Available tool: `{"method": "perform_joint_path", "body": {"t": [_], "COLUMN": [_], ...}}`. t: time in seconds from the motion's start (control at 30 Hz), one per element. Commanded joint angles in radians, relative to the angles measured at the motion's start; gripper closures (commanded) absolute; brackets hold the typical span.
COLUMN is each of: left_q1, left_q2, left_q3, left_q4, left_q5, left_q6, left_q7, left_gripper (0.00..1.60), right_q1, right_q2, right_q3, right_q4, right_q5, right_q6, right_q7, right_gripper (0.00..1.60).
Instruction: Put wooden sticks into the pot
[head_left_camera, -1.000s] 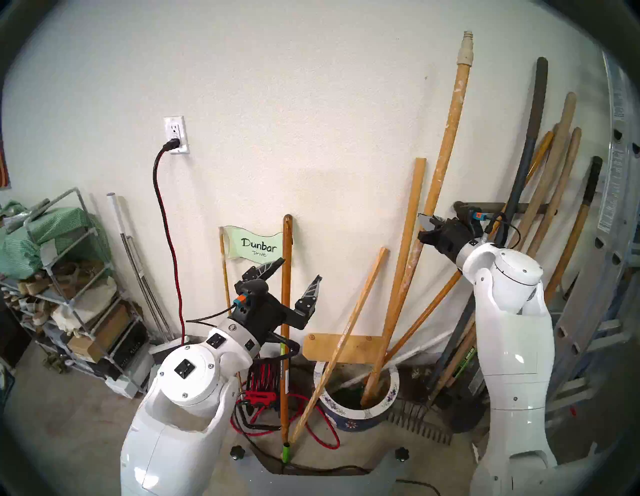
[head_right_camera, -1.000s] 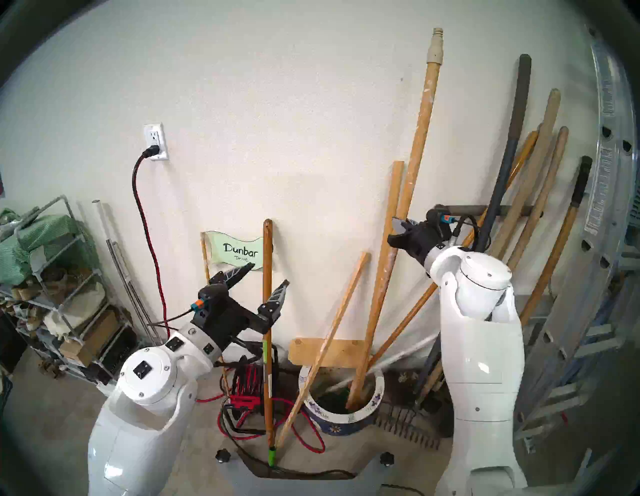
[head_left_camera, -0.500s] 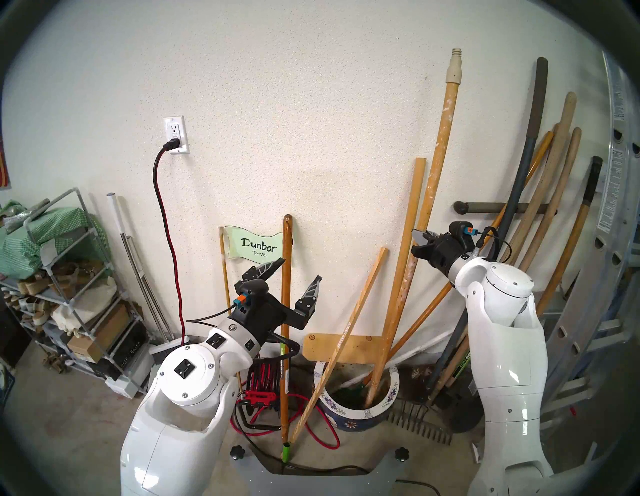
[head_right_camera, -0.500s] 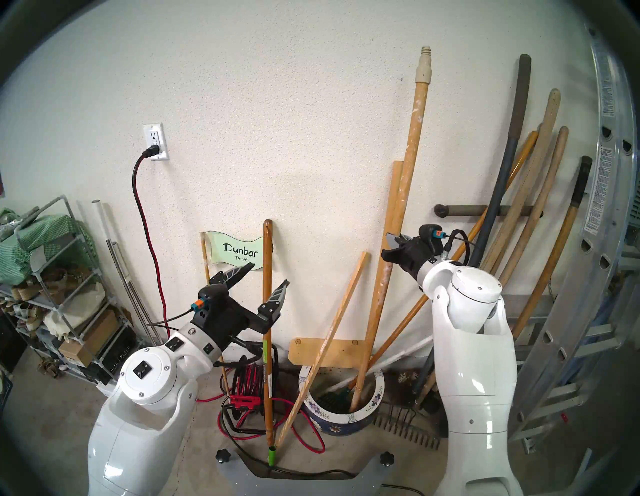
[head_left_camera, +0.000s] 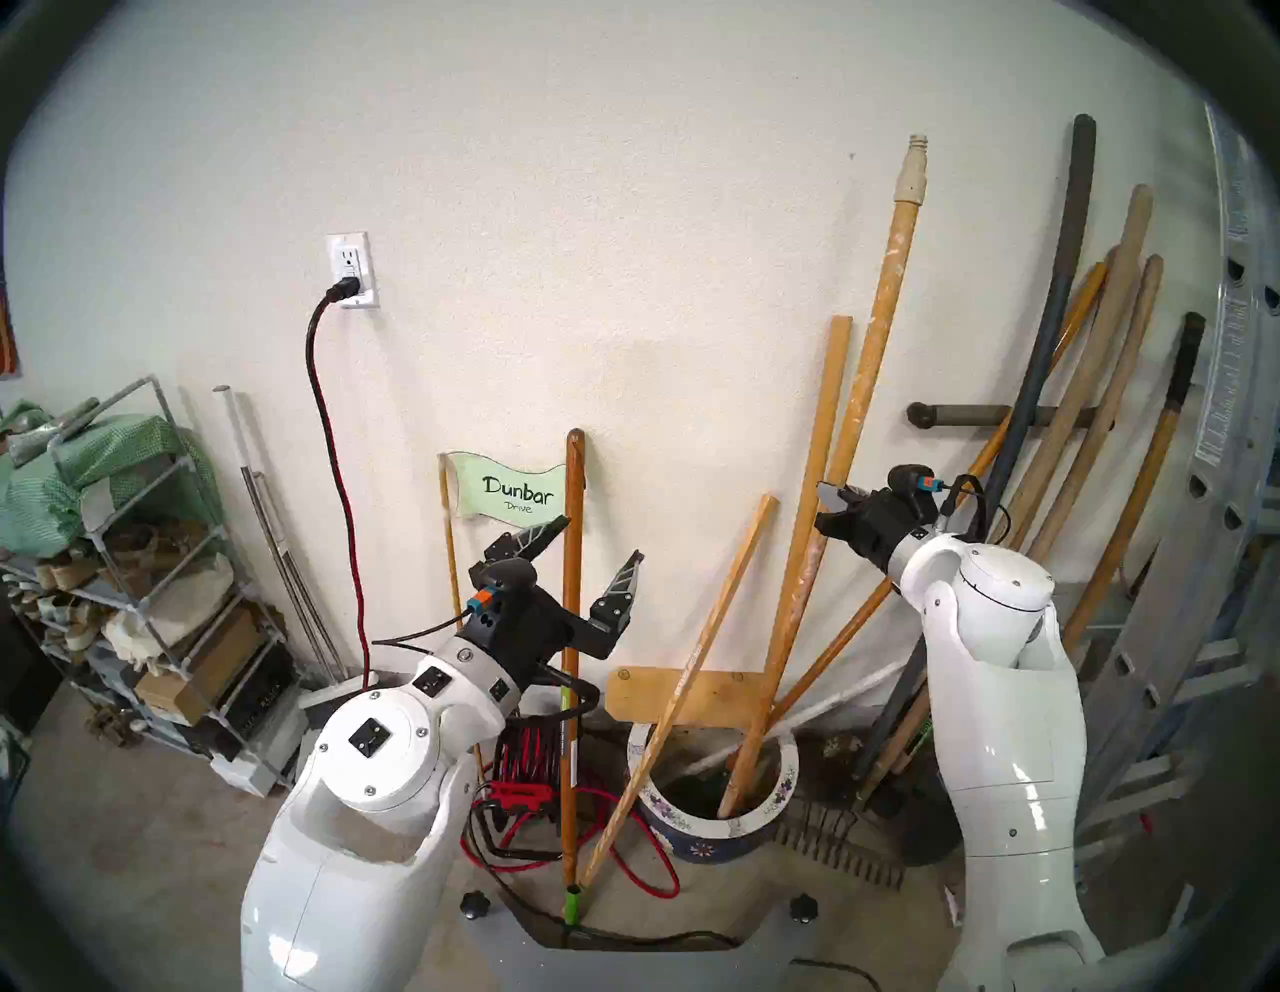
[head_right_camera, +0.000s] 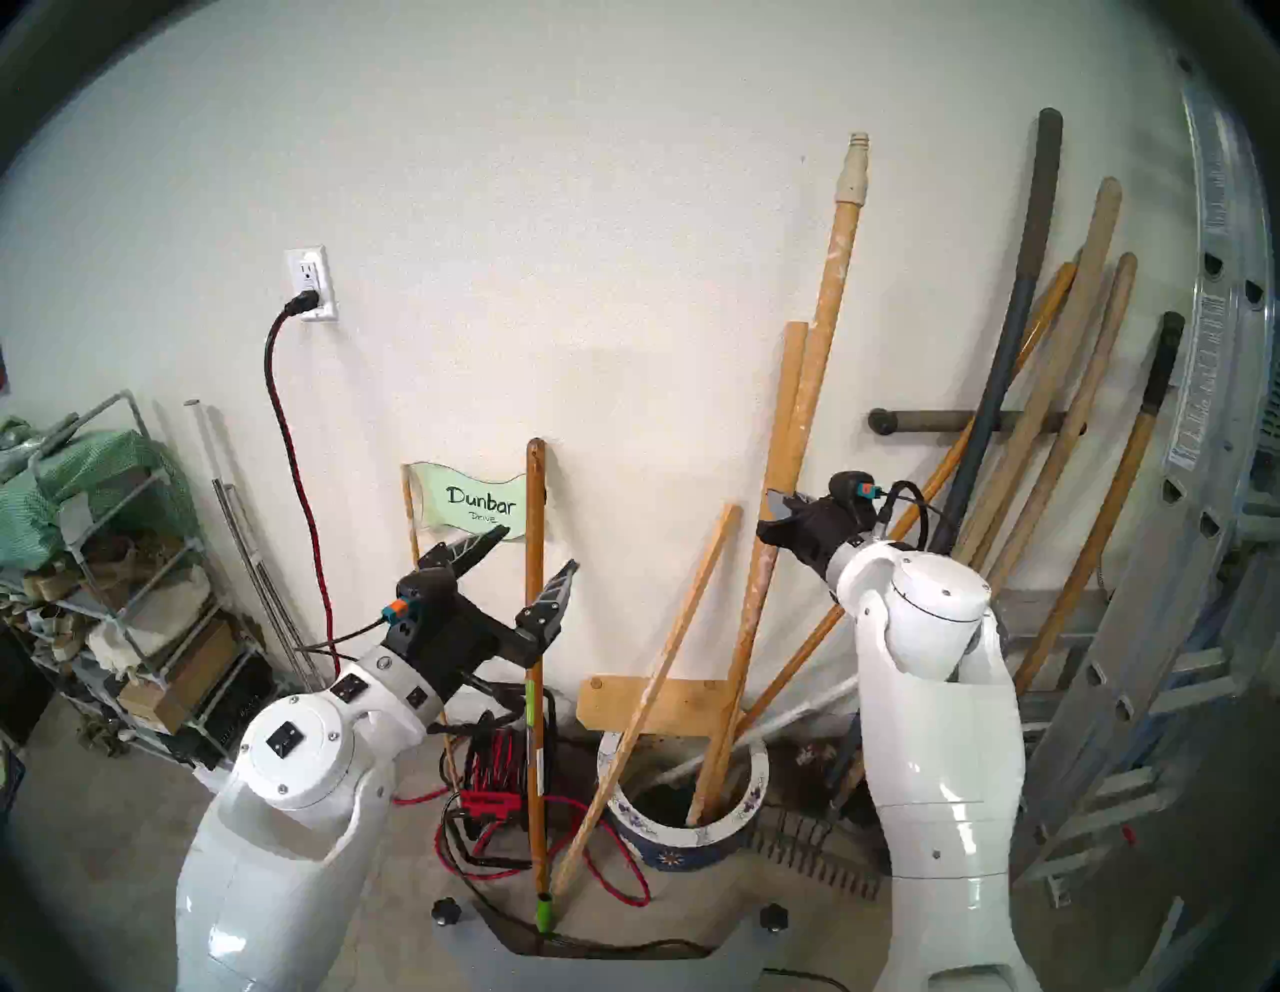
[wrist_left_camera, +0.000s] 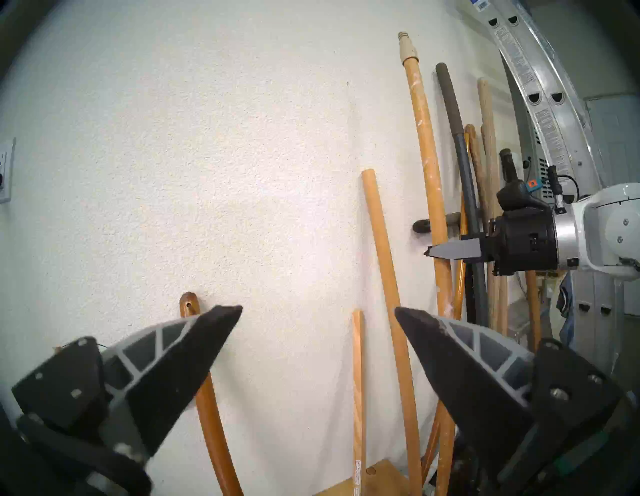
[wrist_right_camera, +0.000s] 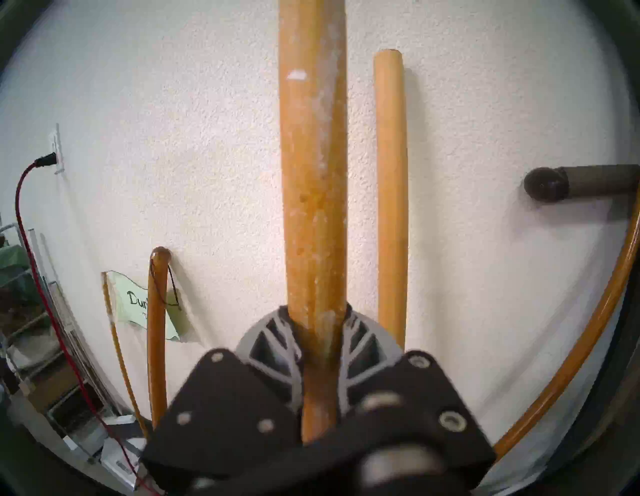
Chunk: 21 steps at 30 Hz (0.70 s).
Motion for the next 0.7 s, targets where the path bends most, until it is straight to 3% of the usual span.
{"method": "perform_joint_path", "body": {"t": [0.0, 0.67], "left_q1": [0.000, 0.000], "left_q2": [0.000, 0.000], "left_q3": [0.000, 0.000], "left_q4": [0.000, 0.000], "left_q5": [0.000, 0.000], "left_q6": [0.000, 0.000], "left_q7": [0.000, 0.000], "left_gripper": [0.00, 0.00], "right_q1": [0.004, -0.034], "right_q2": [0.005, -0.011], "right_q3": [-0.010, -0.011], "right_q4": [0.006, 0.051], "right_q5": [-0.010, -0.032], "right_q6": [-0.017, -0.027], "right_q7": [0.002, -0.009], "right_gripper": [1.60, 1.60]}}
